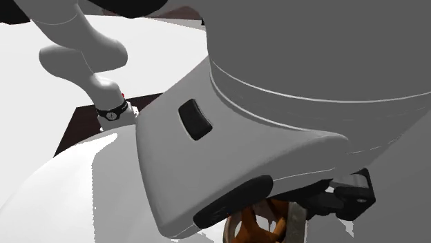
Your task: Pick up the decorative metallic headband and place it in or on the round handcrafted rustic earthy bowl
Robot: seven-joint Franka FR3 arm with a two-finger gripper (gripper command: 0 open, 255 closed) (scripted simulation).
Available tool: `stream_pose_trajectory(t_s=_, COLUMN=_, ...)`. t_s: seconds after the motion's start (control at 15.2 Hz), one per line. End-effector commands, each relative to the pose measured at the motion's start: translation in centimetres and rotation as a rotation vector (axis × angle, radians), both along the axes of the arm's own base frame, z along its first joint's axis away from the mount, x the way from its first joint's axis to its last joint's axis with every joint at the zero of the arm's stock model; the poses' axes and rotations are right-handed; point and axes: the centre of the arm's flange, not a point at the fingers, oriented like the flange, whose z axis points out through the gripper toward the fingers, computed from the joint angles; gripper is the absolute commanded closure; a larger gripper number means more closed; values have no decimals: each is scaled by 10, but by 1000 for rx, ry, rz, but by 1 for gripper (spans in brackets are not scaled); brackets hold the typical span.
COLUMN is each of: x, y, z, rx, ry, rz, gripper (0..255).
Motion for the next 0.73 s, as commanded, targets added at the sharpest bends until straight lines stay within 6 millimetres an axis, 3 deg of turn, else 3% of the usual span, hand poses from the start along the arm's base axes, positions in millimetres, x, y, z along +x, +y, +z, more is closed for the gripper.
stream_pose_trajectory(t_s=0.0, x=15, y=11, z=43, rx=154, ry=-253, rz=-53, gripper=0)
stream_pose_trajectory(t_s=0.13, x=11, y=4, z=65, rx=154, ry=-253, rz=-53, gripper=0)
stream_pose_trajectory(t_s=0.66, x=11, y=4, z=65, rx=154, ry=-253, rz=-53, gripper=0)
